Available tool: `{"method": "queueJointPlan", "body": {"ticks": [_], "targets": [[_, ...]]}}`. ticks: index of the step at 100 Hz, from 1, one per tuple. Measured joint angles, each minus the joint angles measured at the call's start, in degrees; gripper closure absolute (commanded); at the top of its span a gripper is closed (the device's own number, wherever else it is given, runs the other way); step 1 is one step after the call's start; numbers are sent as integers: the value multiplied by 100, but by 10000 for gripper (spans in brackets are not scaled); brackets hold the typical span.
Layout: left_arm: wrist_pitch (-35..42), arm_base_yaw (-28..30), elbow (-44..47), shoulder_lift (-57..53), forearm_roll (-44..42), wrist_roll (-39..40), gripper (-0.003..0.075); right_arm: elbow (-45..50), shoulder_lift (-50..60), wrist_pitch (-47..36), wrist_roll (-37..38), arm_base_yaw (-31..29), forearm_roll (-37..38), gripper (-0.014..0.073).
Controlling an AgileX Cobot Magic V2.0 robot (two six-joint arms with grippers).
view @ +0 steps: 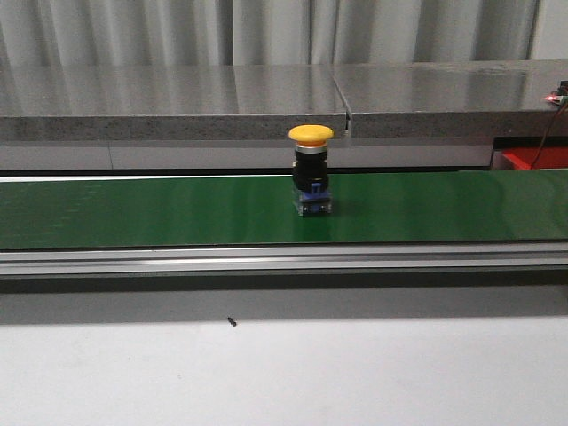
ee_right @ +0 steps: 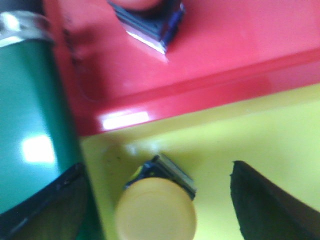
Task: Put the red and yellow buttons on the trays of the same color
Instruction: 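Carry the yellow button onto the yellow tray and open the right gripper, then return the right gripper to the belt and grasp the second yellow button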
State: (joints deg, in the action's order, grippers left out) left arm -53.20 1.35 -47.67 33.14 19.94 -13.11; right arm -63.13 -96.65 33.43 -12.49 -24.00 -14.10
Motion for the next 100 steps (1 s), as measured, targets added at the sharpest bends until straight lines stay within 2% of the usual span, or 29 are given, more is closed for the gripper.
{"method": "queueJointPlan", "body": {"ticks": [20, 34, 52, 77, 100], "targets": [[0, 0, 0, 0, 0, 0, 741, 0, 793, 182, -109, 115, -52, 60], [0, 0, 0, 0, 0, 0, 741, 0, 1385, 335, -344, 465, -52, 68], [0, 0, 0, 0, 0, 0, 741, 0, 1881, 675, -500, 1235, -63, 68], [0, 0, 0, 0, 0, 0, 741, 8, 1939, 1107, -510, 2453, -86, 68], [0, 0, 0, 0, 0, 0, 741, 8, 1939, 1159, -432, 3138, -238, 68]]}}
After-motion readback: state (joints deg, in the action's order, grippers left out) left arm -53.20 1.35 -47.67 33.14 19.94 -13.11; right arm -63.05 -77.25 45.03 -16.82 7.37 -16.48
